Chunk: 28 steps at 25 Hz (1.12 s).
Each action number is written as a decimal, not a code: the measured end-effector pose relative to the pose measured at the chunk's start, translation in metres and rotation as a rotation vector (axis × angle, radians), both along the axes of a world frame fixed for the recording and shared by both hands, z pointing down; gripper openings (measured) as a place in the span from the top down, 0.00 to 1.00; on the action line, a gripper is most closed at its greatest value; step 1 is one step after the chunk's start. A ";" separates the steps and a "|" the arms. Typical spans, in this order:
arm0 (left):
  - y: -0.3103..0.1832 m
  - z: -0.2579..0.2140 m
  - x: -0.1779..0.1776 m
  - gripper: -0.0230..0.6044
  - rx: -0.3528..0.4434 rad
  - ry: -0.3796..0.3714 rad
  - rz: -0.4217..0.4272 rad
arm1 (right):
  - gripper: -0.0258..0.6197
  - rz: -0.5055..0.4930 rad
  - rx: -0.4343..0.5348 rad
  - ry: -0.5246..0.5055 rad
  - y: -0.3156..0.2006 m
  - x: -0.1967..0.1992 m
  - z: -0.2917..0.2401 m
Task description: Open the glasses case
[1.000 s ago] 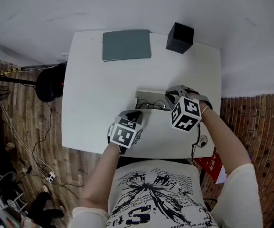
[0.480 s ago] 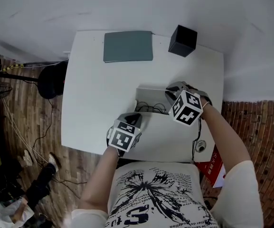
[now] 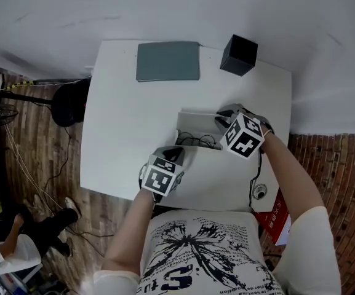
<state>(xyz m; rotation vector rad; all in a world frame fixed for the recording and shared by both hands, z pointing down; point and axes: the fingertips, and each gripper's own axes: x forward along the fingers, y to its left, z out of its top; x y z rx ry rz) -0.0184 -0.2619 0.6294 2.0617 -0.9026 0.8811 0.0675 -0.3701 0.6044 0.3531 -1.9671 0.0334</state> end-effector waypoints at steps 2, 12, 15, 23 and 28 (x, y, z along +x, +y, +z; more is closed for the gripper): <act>0.000 0.000 0.000 0.94 0.001 -0.001 -0.001 | 0.85 0.012 0.007 0.001 0.000 0.001 -0.001; 0.000 -0.013 -0.003 0.94 0.048 -0.033 0.002 | 0.80 0.104 0.051 -0.106 0.016 0.001 -0.035; 0.001 -0.025 -0.006 0.94 0.074 -0.024 -0.001 | 0.82 0.150 0.073 -0.160 0.026 0.001 -0.054; 0.009 -0.089 -0.011 0.94 0.216 0.018 0.043 | 0.92 0.364 0.186 -0.363 0.052 -0.004 -0.123; 0.007 -0.151 -0.028 0.94 0.369 0.043 0.034 | 0.94 0.499 0.305 -0.531 0.070 -0.005 -0.177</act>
